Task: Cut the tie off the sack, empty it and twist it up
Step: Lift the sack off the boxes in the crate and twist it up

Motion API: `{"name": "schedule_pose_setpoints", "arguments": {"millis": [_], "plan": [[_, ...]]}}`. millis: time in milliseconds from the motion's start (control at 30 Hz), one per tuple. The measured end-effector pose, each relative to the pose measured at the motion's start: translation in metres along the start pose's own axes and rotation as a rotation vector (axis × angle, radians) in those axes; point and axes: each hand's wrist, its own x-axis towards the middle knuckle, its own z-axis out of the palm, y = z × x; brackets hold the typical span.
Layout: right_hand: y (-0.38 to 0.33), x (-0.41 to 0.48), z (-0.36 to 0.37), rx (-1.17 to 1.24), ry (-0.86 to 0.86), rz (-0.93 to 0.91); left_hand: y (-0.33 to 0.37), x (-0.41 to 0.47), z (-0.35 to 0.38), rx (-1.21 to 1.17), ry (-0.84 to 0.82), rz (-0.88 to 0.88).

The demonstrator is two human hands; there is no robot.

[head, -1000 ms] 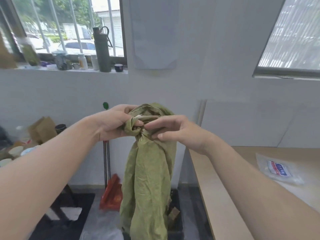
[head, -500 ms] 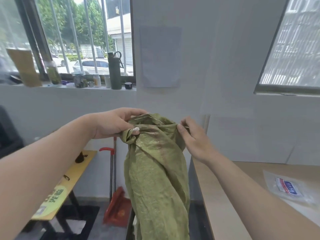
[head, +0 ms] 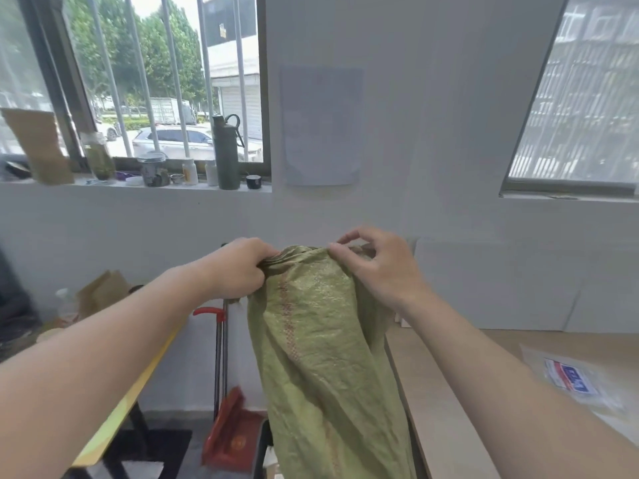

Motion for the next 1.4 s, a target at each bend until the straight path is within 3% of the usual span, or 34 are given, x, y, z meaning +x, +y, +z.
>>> {"name": "schedule_pose_setpoints", "arguments": {"millis": [133, 267, 367, 500, 567, 733, 900, 1000, 1100, 1167, 1233, 1267, 1400], "plan": [[-0.005, 0.006, -0.004, 0.004, -0.122, 0.046, 0.005, 0.006, 0.005, -0.266, 0.049, -0.033], [0.002, 0.011, -0.004, 0.029, -0.19, 0.126, 0.009, 0.01, 0.01, -0.376, 0.017, -0.036], [0.006, 0.014, -0.005, 0.151, -0.204, 0.252, 0.014, 0.01, 0.015, -0.252, 0.028, 0.083], [0.006, 0.015, -0.011, 0.34, -0.2, 0.39, 0.024, 0.012, 0.026, 0.389, 0.374, 0.398], [0.004, 0.017, -0.015, 0.415, -0.195, 0.439, 0.034, 0.013, 0.033, 0.526, 0.437, 0.433], [0.002, 0.018, -0.025, 0.585, -0.209, 0.601, 0.053, 0.018, 0.041, 0.533, 0.337, 0.395], [0.0, 0.013, -0.032, 0.713, -0.186, 0.684, 0.06, 0.02, 0.048, 0.409, 0.371, 0.419], [-0.001, 0.012, -0.035, 0.479, -0.16, 0.62, 0.062, 0.022, 0.053, 0.294, 0.309, 0.358], [0.005, 0.011, -0.037, -0.367, 0.053, 0.369, 0.063, 0.03, 0.052, 0.094, 0.176, 0.23], [0.001, 0.006, -0.039, -0.7, 0.192, 0.021, 0.065, 0.036, 0.049, -0.021, 0.113, 0.164], [-0.002, 0.001, -0.035, -0.71, 0.098, -0.268, 0.068, 0.042, 0.045, -0.134, 0.072, 0.112], [-0.002, -0.002, -0.031, -0.728, 0.023, -0.323, 0.069, 0.044, 0.042, -0.216, 0.047, 0.089], [0.0, -0.009, -0.022, -0.74, -0.021, -0.281, 0.072, 0.047, 0.031, -0.556, -0.094, 0.053]]}}
